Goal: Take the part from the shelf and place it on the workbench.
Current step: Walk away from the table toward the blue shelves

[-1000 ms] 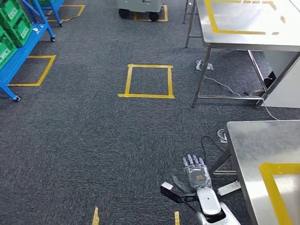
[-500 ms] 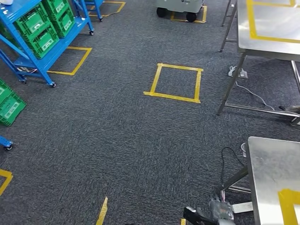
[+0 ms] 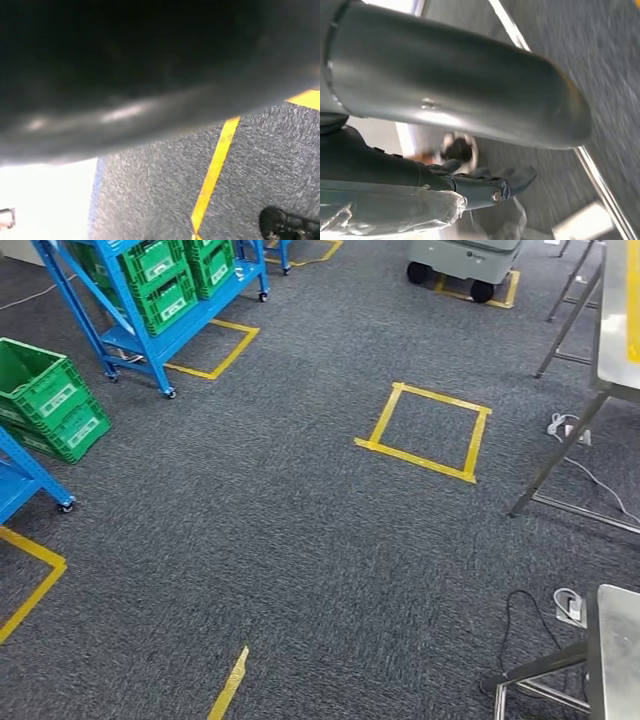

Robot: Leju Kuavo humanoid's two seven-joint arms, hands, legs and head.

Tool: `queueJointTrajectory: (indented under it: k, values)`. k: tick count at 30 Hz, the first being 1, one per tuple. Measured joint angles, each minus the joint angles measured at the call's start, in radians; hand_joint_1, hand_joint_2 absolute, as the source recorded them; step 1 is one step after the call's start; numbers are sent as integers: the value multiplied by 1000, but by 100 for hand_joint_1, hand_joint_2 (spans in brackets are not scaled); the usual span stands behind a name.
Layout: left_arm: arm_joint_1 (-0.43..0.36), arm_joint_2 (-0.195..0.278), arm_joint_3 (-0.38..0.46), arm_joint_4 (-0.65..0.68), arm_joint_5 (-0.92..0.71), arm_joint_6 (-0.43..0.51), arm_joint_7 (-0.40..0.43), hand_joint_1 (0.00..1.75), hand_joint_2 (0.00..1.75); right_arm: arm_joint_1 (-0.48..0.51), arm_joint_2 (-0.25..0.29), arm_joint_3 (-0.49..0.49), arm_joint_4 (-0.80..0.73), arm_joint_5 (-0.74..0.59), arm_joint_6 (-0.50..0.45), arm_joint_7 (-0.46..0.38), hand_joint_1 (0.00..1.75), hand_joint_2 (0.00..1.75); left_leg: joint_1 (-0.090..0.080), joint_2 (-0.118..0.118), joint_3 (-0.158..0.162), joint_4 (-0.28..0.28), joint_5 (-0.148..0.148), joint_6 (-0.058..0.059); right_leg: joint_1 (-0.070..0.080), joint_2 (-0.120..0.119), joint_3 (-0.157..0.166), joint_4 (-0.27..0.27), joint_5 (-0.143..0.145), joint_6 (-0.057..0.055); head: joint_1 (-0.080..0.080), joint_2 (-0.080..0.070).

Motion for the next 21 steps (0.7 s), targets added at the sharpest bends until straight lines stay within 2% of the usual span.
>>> queueJointTrajectory:
  k: [1,2,3,4,5,6,7,9,11,13,14,15,16,17,18,19,21]
  values:
    - [1,-1,0,0,-2,0,0,0,0,2,6,-34,-2,-5,10,1,0,0,0,-12,1,1,0,0,-2,2,-12,12,11,2,0,0]
    - [2,-2,-1,0,-4,0,0,0,0,4,11,-63,-5,-8,17,-1,0,0,1,-24,3,1,-1,-2,-4,3,-4,-18,41,4,0,0]
    - [3,-3,-1,0,-5,0,0,0,0,4,15,-86,-8,-9,22,-4,0,0,3,-36,4,3,-2,-5,-7,10,22,-81,82,6,0,0]
    - [4,-4,-1,0,-6,-1,0,0,0,4,20,-106,-13,-6,28,-10,0,0,4,-47,5,4,-3,-10,-11,27,53,-152,115,8,1,0]
    - [3,-4,-1,-1,-7,-1,0,0,0,3,27,-125,-19,2,34,-18,0,0,4,-57,4,8,-4,-16,-14,43,79,-211,138,8,2,0]
    - [3,-4,-1,-1,-9,-2,0,0,0,2,34,-144,-25,16,41,-29,0,0,3,-65,2,10,-5,-23,-15,56,97,-247,148,6,2,0]
    - [4,-3,-1,-2,-12,-2,0,0,0,1,41,-163,-31,35,46,-41,0,0,3,-73,-1,11,-3,-30,-15,62,105,-259,148,1,3,0]
    - [8,-3,-1,-3,-17,-3,0,0,0,-1,53,-198,-42,78,53,-61,0,0,6,-83,-5,11,-1,-41,-12,45,109,-260,152,-14,3,0]
    - [9,-4,0,-3,-20,-4,0,0,0,-2,62,-222,-48,107,54,-73,0,0,7,-53,-19,43,-24,-50,-12,27,110,-263,156,-27,0,0]
    - [7,-5,0,-3,-21,-4,0,0,0,0,66,-239,-52,119,55,-78,0,0,7,-9,-69,155,-90,-57,-9,4,109,-264,155,-35,-4,0]
    - [5,-6,0,-3,-21,-4,0,0,0,1,68,-246,-53,122,55,-78,0,0,7,0,-101,226,-123,-59,-7,-8,109,-264,154,-37,-5,0]
    - [5,-6,0,-3,-21,-4,0,0,0,1,69,-252,-53,123,56,-79,0,0,7,4,-126,282,-143,-59,-5,-21,109,-264,153,-38,-5,0]
    - [7,-7,0,-3,-21,-4,0,0,0,1,70,-257,-54,124,56,-79,0,0,7,5,-136,305,-144,-58,-3,-32,109,-264,152,-39,-5,0]
    - [8,-7,0,-3,-21,-4,0,0,0,0,71,-261,-54,124,56,-79,0,0,7,6,-124,288,-124,-55,-1,-42,110,-264,151,-40,-5,0]
    - [10,-6,0,-3,-21,-4,0,0,0,-1,72,-264,-55,124,56,-79,0,0,5,11,-94,233,-91,-49,1,-52,113,-264,150,-40,-5,0]
    - [10,-5,0,-3,-21,-4,0,0,0,-2,74,-267,-56,125,56,-79,0,0,1,28,-55,161,-58,-41,3,-61,116,-264,148,-40,-5,0]
    - [6,-4,0,-5,-22,-4,0,0,0,-3,79,-270,-58,129,56,-80,0,0,-10,70,4,47,-25,-25,9,-79,121,-263,143,-35,-4,0]
